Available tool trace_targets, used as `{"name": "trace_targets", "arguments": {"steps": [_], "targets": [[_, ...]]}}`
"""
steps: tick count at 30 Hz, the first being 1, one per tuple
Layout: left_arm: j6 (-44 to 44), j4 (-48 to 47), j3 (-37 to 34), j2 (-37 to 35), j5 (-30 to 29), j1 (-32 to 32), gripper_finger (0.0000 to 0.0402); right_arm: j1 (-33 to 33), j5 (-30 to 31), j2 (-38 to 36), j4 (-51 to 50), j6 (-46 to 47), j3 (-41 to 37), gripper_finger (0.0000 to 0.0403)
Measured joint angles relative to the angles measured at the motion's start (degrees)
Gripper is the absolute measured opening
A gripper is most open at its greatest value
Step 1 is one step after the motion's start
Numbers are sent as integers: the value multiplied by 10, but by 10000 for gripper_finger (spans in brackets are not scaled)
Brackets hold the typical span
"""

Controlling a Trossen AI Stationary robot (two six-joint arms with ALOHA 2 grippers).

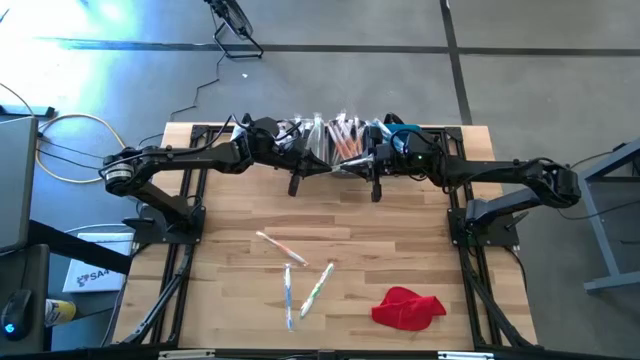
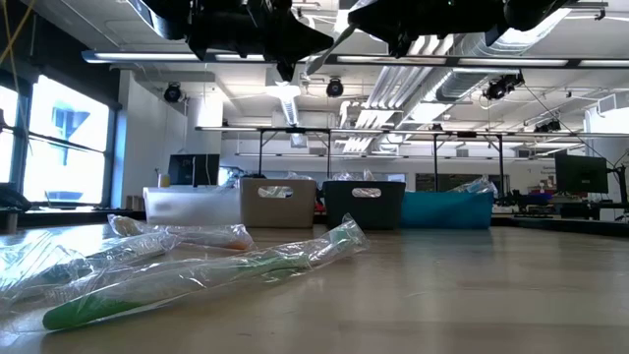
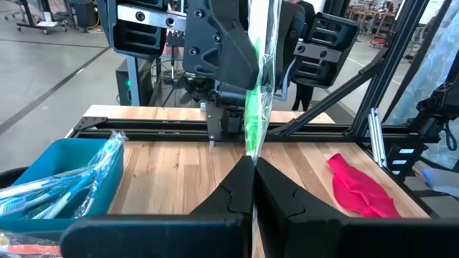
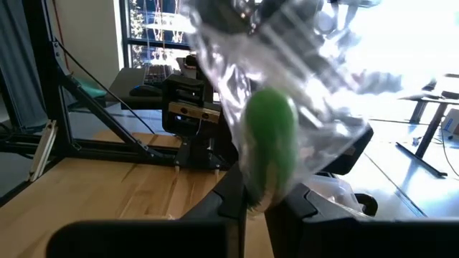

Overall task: Pick & Place Toothbrushes
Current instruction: Put the green toothbrush into the gray bin

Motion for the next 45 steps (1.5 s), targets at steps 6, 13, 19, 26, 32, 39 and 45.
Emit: {"name": "trace_targets", "arguments": {"steps": [6,13,19,26,32,39,45], "targets": [[0,0,0,0,-11,0,5,0,0,0,-1,0,0,26],[0,0,0,0,-40,0,72,0,1,0,-4,0,0,26],[0,-2,0,0,-43,0,108,0,0,0,-7,0,0,25],[-7,-17,0,0,-44,0,112,-1,0,0,-11,0,0,25],[8,-16,0,1,-38,1,112,-1,13,0,-15,2,0,25],[33,9,-45,-39,-8,16,112,-8,13,0,-31,32,0,25],[21,35,-122,-123,-12,43,112,-27,14,0,-39,51,1,25]]}}
